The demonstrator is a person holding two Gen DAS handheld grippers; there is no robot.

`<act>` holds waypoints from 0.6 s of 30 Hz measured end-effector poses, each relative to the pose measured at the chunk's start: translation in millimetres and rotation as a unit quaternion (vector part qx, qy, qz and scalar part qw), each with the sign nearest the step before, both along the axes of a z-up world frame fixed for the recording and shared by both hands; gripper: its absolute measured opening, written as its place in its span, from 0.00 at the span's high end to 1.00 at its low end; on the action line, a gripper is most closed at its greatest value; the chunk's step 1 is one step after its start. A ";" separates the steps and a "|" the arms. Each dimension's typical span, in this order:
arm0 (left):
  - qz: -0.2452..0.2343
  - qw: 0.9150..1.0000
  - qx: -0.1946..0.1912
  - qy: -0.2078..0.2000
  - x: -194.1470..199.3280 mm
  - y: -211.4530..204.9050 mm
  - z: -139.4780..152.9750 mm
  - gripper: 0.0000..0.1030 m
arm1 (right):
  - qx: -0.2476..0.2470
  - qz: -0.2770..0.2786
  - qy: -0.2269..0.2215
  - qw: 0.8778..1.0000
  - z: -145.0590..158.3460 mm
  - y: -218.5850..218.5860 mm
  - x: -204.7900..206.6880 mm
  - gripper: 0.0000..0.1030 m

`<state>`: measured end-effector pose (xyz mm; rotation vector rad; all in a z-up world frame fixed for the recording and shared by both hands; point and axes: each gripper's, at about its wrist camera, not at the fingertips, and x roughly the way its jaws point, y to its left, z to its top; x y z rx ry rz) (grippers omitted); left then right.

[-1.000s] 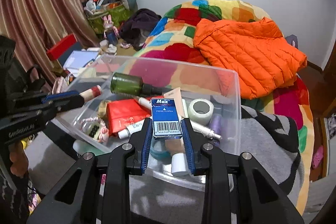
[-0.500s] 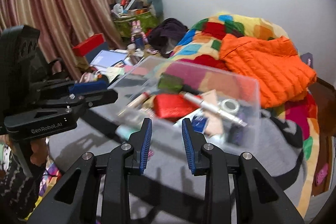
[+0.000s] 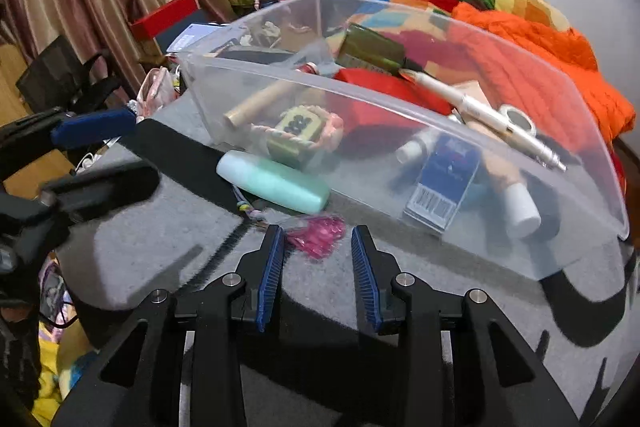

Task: Organize objects
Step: 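Grasp mint-green bottle with left gripper while right grasps pink clip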

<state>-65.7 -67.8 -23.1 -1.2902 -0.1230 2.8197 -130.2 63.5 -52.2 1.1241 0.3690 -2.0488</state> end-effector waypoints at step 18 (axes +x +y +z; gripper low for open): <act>0.028 0.996 -0.001 -0.080 -48.6 39.0 -32.1 0.12 | -0.065 -0.075 0.017 0.995 26.1 99.3 -1.7 0.78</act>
